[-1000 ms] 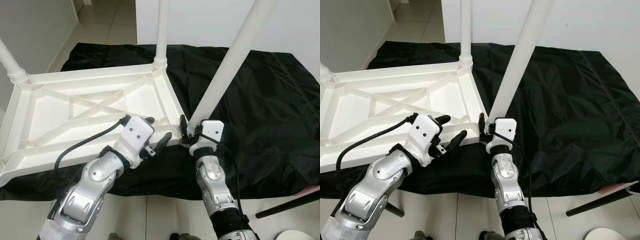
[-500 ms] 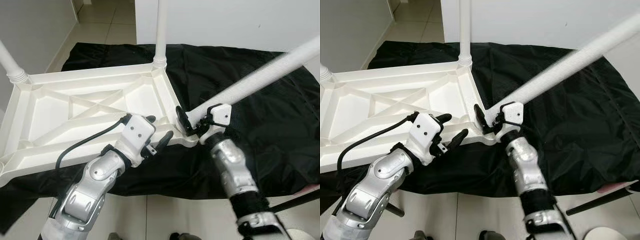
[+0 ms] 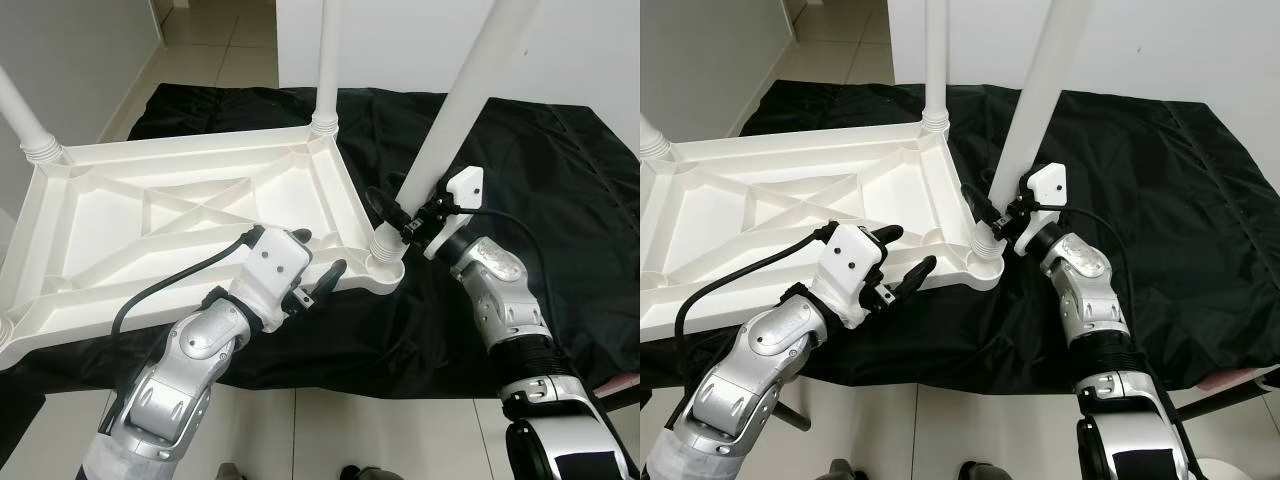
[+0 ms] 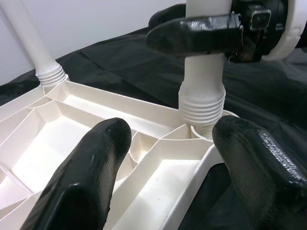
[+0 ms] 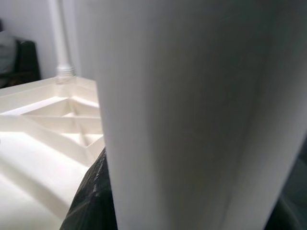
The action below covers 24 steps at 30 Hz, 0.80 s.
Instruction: Building children table
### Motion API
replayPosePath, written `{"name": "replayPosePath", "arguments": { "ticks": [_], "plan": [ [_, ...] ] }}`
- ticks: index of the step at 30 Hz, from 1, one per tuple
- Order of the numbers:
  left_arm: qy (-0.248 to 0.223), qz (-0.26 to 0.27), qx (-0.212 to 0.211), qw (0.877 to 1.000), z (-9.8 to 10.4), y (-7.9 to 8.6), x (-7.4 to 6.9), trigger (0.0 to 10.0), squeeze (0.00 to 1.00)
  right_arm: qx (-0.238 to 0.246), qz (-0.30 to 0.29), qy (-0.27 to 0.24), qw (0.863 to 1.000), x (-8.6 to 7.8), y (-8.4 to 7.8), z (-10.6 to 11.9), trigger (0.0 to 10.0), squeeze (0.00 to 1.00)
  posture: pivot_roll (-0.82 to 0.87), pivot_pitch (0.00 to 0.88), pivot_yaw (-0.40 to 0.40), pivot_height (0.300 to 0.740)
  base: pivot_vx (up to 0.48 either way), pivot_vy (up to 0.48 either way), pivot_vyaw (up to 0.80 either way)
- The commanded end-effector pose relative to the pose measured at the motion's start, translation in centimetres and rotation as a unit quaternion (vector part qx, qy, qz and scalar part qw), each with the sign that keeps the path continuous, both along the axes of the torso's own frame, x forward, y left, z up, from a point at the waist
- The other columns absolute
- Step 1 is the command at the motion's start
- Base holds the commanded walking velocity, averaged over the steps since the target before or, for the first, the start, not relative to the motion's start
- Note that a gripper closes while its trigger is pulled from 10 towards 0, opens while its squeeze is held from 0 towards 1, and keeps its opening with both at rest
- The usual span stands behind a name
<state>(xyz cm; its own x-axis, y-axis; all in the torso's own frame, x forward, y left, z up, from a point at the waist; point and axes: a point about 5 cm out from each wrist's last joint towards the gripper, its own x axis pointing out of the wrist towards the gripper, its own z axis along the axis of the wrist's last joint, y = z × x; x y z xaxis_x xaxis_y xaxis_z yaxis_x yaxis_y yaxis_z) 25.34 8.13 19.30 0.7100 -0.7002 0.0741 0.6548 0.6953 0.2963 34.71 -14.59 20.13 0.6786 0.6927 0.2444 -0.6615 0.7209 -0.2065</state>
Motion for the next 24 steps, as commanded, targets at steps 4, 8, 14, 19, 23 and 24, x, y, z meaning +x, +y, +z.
{"name": "replayPosePath", "arguments": {
  "ticks": [4,8,14,19,23,24],
  "plan": [
    [-0.001,0.004,0.003,1.000,0.0,0.1,0.0,10.0,0.00,-0.022,0.013,0.027,0.999,-0.3,0.1,-1.5,10.0,0.00,0.01,0.089,0.003,0.740,0.000,0.000,0.00],
    [-0.001,0.002,0.004,1.000,0.0,0.0,0.0,10.0,0.00,-0.034,0.024,0.030,0.999,-0.6,0.2,-1.5,10.0,0.00,0.00,0.090,0.005,0.740,0.000,0.000,0.00],
    [0.001,-0.005,0.005,1.000,-0.1,-0.2,-0.2,10.0,0.00,-0.061,0.025,0.019,0.998,-0.8,-0.5,-0.4,10.0,0.00,0.00,0.091,0.008,0.740,0.000,0.000,0.00],
    [0.003,-0.008,0.004,1.000,-0.1,-0.3,-0.2,10.0,0.00,-0.097,0.030,0.026,0.994,-1.1,-0.5,-1.2,10.0,0.00,-0.01,0.093,0.011,0.740,0.000,0.000,0.00],
    [0.003,-0.008,0.005,1.000,-0.1,-0.3,-0.2,10.0,0.00,-0.100,0.032,0.027,0.994,-1.3,-0.4,-1.4,10.0,0.00,-0.01,0.093,0.009,0.740,0.000,0.000,0.00],
    [0.003,-0.009,0.005,1.000,-0.1,-0.3,-0.3,10.0,0.00,-0.101,0.035,0.033,0.994,-1.4,-0.4,-1.8,10.0,0.00,-0.01,0.093,0.009,0.740,0.000,0.000,0.00]
  ]
}}
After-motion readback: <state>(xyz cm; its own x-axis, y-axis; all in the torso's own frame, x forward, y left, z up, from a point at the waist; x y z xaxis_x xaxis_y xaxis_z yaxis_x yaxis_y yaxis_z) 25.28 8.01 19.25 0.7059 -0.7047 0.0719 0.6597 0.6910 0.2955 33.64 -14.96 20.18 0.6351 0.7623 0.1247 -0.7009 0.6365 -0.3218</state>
